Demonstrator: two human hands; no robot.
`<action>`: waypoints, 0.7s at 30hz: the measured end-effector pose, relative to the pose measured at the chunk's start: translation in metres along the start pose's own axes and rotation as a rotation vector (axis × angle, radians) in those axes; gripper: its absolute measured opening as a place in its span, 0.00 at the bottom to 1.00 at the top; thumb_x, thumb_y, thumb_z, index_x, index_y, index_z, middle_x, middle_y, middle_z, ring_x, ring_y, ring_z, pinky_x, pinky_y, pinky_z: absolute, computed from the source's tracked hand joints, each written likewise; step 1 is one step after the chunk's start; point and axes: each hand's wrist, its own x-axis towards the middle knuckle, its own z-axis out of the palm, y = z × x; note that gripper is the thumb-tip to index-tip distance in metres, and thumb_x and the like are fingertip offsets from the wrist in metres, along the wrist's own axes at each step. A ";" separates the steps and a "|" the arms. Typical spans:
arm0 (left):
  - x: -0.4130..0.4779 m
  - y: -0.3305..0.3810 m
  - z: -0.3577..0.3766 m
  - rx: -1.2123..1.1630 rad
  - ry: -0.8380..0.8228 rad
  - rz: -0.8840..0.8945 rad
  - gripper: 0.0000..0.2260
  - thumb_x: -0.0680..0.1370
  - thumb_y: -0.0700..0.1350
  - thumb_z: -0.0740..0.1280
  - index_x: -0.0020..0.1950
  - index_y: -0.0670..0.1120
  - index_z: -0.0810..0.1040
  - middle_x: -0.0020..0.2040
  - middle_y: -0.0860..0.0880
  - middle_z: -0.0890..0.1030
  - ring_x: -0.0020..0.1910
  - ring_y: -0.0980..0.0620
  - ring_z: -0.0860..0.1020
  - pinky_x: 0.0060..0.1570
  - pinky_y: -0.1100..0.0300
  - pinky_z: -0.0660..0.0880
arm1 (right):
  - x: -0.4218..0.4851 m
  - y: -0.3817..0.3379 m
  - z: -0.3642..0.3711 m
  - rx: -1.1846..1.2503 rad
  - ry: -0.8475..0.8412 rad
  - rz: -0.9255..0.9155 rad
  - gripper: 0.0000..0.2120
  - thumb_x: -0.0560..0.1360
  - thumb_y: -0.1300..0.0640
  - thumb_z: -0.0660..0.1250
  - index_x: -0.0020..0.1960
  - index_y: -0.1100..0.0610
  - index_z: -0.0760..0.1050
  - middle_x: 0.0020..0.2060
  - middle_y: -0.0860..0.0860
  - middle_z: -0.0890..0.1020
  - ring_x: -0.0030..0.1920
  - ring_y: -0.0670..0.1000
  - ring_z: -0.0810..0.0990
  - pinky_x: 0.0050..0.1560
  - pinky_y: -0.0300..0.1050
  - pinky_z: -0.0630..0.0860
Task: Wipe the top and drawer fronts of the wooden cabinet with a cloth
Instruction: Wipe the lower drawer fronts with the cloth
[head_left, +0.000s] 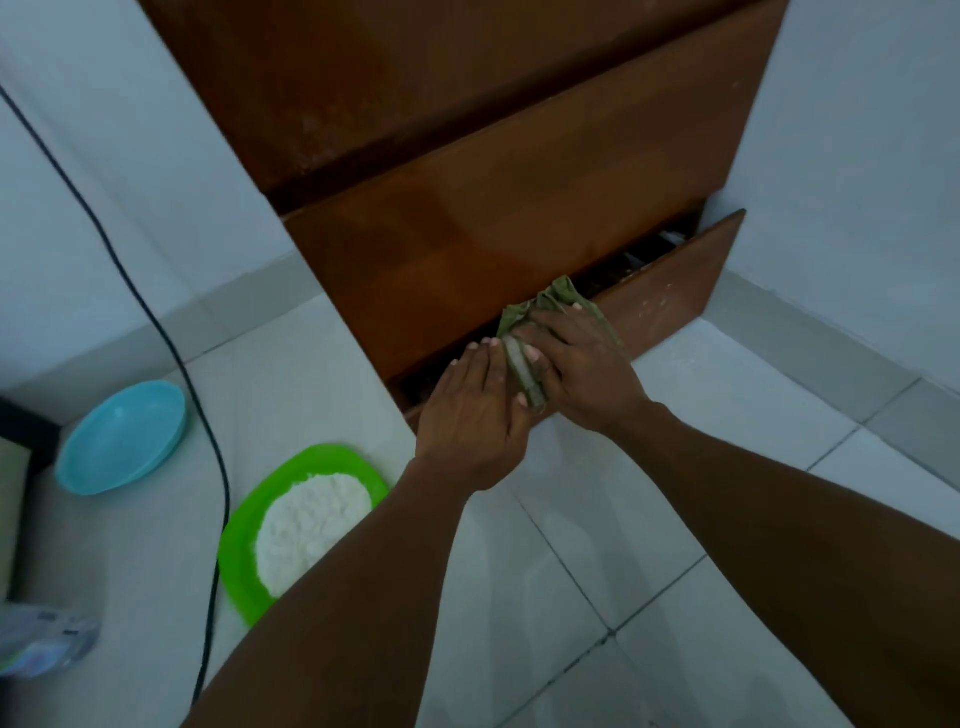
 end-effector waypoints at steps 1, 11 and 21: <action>0.007 0.004 0.001 -0.002 -0.016 -0.001 0.29 0.82 0.52 0.53 0.75 0.32 0.68 0.71 0.33 0.74 0.72 0.36 0.72 0.72 0.43 0.69 | 0.001 0.010 -0.004 -0.005 0.000 0.020 0.22 0.85 0.48 0.50 0.68 0.55 0.77 0.66 0.55 0.78 0.68 0.57 0.73 0.74 0.56 0.62; 0.084 0.037 0.021 -0.076 -0.200 0.079 0.32 0.83 0.55 0.51 0.82 0.38 0.54 0.82 0.39 0.59 0.82 0.42 0.55 0.80 0.49 0.54 | 0.012 0.097 -0.020 -0.045 0.145 0.198 0.19 0.85 0.50 0.54 0.63 0.56 0.79 0.64 0.56 0.79 0.64 0.59 0.76 0.69 0.57 0.68; 0.134 0.055 0.045 0.014 -0.077 0.291 0.28 0.83 0.51 0.55 0.77 0.33 0.65 0.75 0.35 0.71 0.75 0.37 0.69 0.75 0.45 0.64 | 0.026 0.173 -0.031 -0.026 0.339 0.317 0.19 0.84 0.52 0.55 0.61 0.60 0.81 0.60 0.58 0.81 0.62 0.58 0.77 0.65 0.56 0.72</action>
